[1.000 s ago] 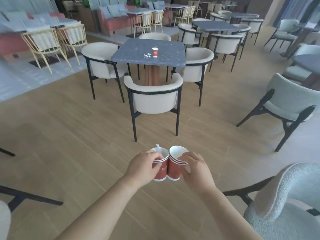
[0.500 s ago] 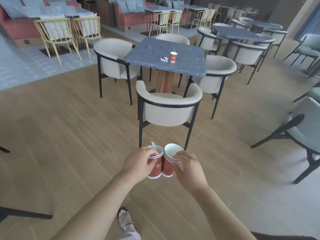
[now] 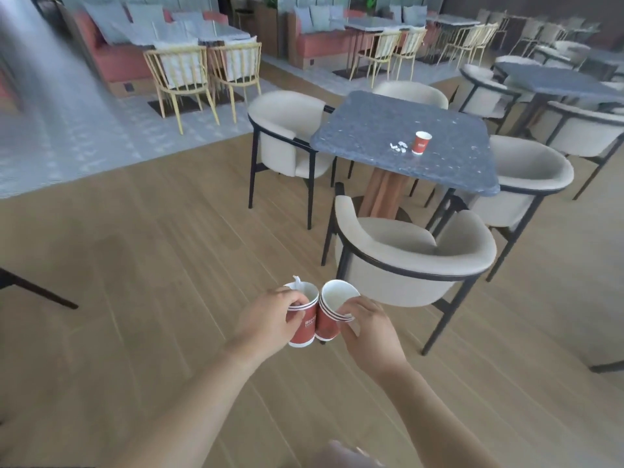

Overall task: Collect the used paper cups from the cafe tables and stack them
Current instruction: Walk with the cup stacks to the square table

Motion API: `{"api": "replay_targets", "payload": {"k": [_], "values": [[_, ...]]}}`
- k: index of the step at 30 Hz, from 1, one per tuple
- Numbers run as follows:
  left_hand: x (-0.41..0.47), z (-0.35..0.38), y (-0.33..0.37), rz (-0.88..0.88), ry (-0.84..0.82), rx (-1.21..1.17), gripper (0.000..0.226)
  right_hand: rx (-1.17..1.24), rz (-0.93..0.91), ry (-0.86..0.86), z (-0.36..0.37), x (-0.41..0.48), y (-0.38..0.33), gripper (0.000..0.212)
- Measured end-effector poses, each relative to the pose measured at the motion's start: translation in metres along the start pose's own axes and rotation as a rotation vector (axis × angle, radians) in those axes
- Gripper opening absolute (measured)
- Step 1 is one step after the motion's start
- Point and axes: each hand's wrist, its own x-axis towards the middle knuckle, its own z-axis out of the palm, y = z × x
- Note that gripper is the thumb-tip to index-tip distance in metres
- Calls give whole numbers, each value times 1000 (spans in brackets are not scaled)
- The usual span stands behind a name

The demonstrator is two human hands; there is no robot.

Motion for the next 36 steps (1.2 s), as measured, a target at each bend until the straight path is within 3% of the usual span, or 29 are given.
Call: {"api": "replay_targets", "payload": {"k": [7,24,36], "values": [[95,-34,-60,-67,6,36,18,52,-60,-93,53,120,-7,8],[416,-115,-159,-89,105,62,12,131,-82,-76,136,467,14,1],[638,-180,-251,-50,136,77,4,108,-114,-38,207,698,6,7]]}}
